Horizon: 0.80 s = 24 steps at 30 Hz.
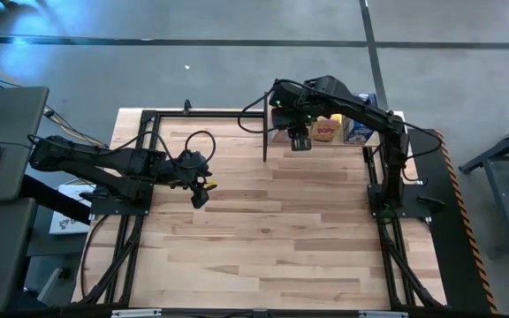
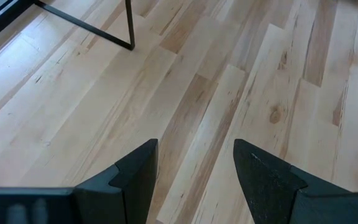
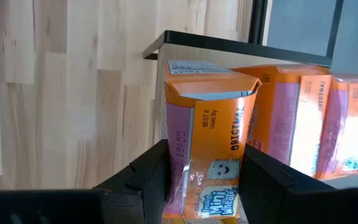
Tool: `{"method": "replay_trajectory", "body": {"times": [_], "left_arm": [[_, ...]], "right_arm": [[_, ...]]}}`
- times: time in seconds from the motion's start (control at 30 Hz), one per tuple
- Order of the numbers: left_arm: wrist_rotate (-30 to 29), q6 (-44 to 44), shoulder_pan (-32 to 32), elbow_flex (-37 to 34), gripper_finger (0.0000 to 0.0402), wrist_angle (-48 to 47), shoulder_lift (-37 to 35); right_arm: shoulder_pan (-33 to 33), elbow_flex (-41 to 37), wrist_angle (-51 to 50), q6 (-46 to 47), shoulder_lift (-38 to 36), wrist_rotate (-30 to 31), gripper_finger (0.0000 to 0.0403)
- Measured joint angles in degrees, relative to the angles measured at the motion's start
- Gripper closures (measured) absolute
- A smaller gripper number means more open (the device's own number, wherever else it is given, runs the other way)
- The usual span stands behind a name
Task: Stack cereal on shelf
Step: Put the orange cereal box on the shelf aligned with the other orange cereal boxes
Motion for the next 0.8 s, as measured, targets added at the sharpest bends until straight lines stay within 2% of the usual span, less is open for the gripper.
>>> {"method": "replay_trajectory", "body": {"times": [0.8], "left_arm": [[-0.01, -0.01, -0.02, 0.0, 0.0202, -0.02, 0.0]], "right_arm": [[-1.54, 0.0, 0.0, -0.34, 1.03, -0.44, 0.0246]]}}
